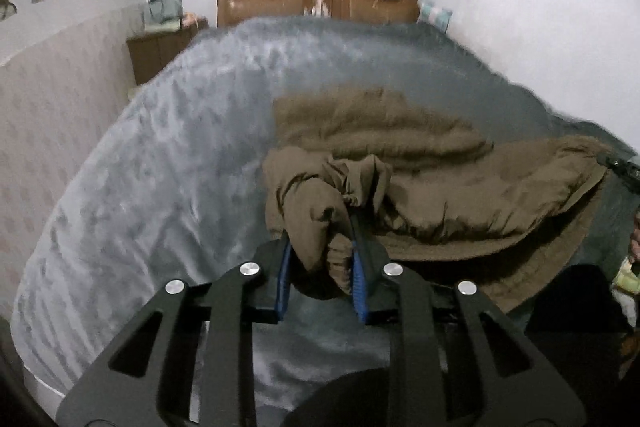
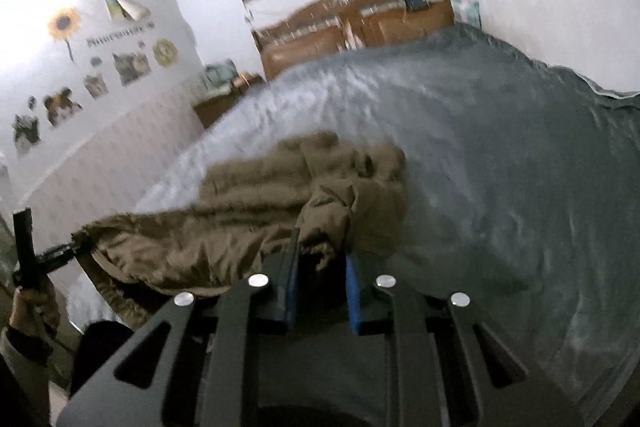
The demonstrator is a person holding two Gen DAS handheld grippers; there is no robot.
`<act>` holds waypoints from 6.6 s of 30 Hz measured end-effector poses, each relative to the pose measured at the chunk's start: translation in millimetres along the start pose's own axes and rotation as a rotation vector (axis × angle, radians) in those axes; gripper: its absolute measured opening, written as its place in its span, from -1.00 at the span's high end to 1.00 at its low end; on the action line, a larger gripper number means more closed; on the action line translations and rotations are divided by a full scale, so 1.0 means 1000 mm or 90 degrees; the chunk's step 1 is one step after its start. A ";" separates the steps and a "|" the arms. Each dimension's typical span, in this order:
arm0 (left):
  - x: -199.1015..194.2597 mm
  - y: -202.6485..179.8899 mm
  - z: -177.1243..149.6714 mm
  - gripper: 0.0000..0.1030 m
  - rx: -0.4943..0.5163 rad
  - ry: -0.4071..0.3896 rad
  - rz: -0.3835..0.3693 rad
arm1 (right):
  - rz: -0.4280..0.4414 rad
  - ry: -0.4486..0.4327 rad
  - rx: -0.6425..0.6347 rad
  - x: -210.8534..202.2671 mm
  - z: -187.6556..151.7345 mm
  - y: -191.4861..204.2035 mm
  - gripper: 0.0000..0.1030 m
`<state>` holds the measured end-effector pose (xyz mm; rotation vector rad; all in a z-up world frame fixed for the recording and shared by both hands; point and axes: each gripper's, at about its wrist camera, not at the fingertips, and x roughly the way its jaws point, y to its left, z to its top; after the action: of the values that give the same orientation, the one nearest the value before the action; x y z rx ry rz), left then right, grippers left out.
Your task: Fold large clothes
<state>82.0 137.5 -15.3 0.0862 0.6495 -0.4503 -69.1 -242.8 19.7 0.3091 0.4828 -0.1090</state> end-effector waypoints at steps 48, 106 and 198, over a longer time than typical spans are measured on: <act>0.183 0.095 0.118 -0.94 -0.137 -0.045 0.310 | -0.154 -0.009 0.192 0.243 0.110 -0.075 -0.74; 0.366 0.113 0.097 -0.05 -0.121 0.119 0.186 | -0.299 0.119 0.081 0.390 0.061 -0.089 -0.53; 0.305 0.070 0.061 0.56 -0.252 0.167 -0.055 | -0.056 0.229 0.239 0.303 -0.010 -0.082 0.59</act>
<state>360.9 72.4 -154.4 -0.2632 0.9928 -0.3888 178.8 -326.6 -153.1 0.6817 0.8347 -0.2327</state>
